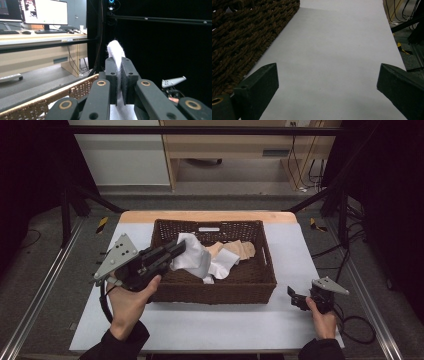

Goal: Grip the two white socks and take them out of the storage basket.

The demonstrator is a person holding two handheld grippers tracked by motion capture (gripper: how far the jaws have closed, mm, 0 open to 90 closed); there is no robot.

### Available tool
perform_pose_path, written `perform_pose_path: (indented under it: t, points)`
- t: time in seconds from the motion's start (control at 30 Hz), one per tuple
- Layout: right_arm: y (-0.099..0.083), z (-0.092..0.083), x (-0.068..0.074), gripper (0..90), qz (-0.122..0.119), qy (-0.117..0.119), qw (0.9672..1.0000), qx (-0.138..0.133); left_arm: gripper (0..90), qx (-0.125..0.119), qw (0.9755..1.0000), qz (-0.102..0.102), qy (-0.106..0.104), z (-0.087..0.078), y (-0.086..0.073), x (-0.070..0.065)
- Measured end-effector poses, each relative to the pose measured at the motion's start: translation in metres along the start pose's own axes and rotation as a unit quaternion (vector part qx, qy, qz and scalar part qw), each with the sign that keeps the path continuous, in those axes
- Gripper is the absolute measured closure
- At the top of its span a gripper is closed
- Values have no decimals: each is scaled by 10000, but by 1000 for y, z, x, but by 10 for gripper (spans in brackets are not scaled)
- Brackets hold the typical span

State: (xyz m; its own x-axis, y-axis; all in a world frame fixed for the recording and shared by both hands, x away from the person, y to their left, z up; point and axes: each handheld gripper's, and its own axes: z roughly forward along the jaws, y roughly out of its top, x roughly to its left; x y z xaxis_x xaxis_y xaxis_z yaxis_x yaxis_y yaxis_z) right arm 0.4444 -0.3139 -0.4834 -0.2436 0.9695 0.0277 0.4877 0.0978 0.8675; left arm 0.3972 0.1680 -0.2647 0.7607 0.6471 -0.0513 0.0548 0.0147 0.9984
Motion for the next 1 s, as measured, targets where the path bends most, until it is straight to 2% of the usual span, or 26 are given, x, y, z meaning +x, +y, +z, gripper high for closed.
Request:
perform_pose_path:
  t: [0.3, 0.57, 0.67, 0.7, 1.0]
  points:
    - [0, 0, 0, 42, 3, -6, 10000, 6, 847, 17, 9999, 35, -129, -18, -11, -8]
    - [0, 0, 0, 42, 4, -10, 10000, 6, 847, 106, 9994, 76, -334, -31, -21, -21]
    - [0, 0, 0, 42, -6, -16, 10000, -10, 847, 225, 9988, 95, -419, -33, -28, -26]
    - [0, 0, 0, 42, -8, -23, 10000, -12, 847, 306, 9983, 40, -494, -33, -33, -28]
    - [0, -1, 0, 42, 17, -16, 10000, -16, 847, 712, 9961, 28, -528, -30, -56, -34]
